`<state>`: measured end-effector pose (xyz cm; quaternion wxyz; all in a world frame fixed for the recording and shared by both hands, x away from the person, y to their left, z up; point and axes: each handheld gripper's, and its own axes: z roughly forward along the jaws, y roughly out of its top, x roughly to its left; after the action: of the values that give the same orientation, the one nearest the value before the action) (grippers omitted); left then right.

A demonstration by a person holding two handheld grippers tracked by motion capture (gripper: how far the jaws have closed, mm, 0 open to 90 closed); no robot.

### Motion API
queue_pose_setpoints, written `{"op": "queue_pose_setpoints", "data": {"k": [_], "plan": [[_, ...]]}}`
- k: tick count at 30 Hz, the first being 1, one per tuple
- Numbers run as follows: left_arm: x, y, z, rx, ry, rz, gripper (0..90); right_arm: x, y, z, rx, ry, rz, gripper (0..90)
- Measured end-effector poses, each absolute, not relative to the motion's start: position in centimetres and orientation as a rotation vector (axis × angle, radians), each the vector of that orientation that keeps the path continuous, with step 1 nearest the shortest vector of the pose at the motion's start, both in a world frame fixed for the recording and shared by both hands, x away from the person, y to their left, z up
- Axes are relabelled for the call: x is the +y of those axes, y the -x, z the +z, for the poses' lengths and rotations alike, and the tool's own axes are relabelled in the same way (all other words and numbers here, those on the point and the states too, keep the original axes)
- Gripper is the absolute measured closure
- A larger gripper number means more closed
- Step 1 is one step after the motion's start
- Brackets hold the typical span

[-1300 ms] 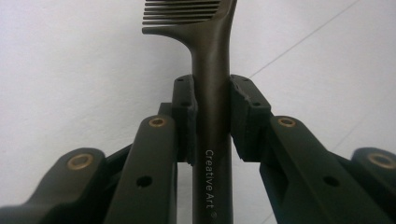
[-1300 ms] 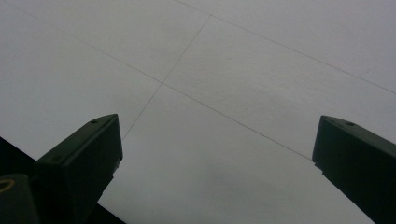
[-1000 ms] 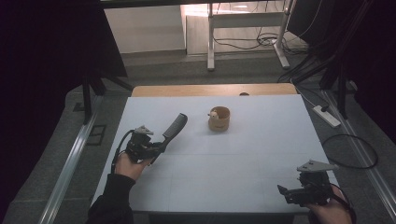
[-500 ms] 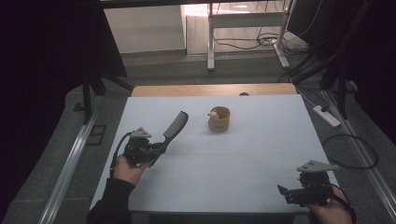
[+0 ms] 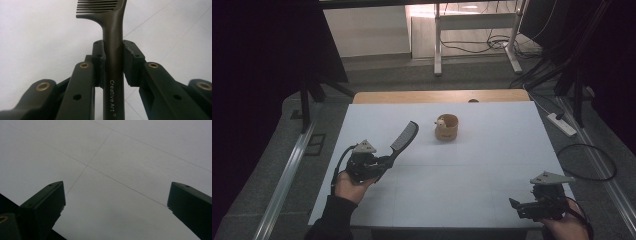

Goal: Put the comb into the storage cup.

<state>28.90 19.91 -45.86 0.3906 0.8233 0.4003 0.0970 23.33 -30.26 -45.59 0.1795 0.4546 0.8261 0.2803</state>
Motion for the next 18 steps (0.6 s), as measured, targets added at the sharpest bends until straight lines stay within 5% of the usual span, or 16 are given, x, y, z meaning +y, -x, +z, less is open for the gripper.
{"op": "queue_pose_setpoints", "data": {"k": [18], "plan": [[18.2,-27.1,-45.2,0.934,-2.067,0.226,71.8,-30.3,-23.3,-45.6,2.334,-1.283,0.795,2.0]]}}
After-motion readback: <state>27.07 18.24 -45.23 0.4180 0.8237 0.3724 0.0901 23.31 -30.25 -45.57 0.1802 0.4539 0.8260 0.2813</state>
